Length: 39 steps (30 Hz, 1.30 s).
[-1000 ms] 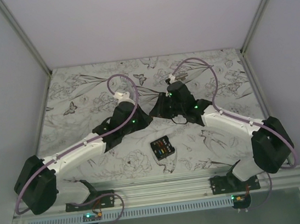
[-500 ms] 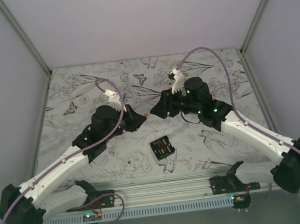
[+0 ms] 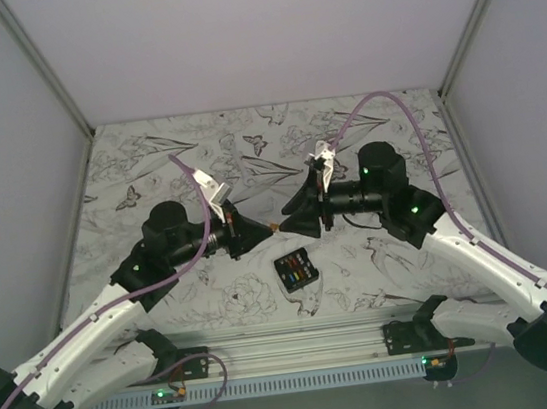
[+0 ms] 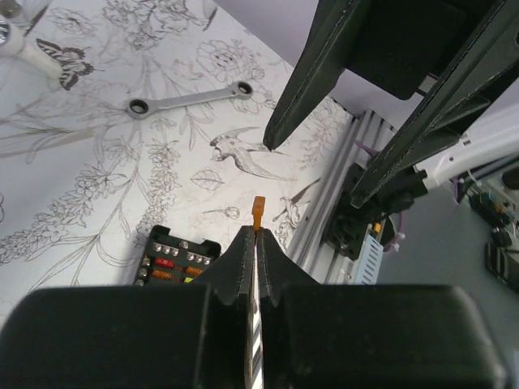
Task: Snap on the fuse box
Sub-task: Pick up the fuse from the center of the board.
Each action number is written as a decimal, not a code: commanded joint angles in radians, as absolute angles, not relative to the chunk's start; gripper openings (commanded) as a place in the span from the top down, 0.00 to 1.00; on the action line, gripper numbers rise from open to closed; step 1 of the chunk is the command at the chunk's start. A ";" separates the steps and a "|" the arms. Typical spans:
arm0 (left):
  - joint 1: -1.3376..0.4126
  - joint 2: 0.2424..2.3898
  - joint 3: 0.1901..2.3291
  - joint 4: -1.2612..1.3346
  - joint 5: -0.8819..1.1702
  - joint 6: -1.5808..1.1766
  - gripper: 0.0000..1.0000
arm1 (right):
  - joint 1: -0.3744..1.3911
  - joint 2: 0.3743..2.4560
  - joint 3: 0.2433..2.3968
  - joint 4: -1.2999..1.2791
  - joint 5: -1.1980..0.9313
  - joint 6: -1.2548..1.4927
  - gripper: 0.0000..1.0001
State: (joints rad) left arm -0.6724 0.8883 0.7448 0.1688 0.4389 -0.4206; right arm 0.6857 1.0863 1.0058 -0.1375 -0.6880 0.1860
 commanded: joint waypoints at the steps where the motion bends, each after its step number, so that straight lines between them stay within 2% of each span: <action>1: -0.675 0.879 0.785 0.163 0.552 -0.377 1.00 | 0.681 1.086 1.032 -0.122 -0.844 0.107 0.50; 10: -0.703 0.882 0.806 0.163 0.584 -0.364 1.00 | 0.681 1.128 1.047 -0.152 -0.923 0.071 0.58; 16: -0.722 0.884 0.813 0.163 0.601 -0.351 1.00 | 0.681 1.138 1.057 -0.162 -0.922 0.053 0.60; 30: -0.727 0.896 0.815 0.163 0.597 -0.344 1.00 | 0.682 1.132 1.059 -0.179 -0.959 0.028 0.82; 33: -0.727 0.897 0.815 0.163 0.595 -0.344 1.00 | 0.681 1.133 1.057 -0.181 -0.959 0.025 0.90; 35: -0.728 0.897 0.812 0.163 0.590 -0.345 1.00 | 0.681 1.137 1.057 -0.186 -0.957 0.023 0.99; 39: -0.727 0.891 0.793 0.162 0.537 -0.347 0.98 | 0.681 1.140 1.051 -0.192 -0.944 0.024 1.00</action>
State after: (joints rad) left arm -0.7208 0.8967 0.7883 0.1474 0.5739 -0.3660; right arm 0.6842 1.1385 1.0180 -0.1810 -0.9367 0.0360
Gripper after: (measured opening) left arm 0.014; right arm 0.027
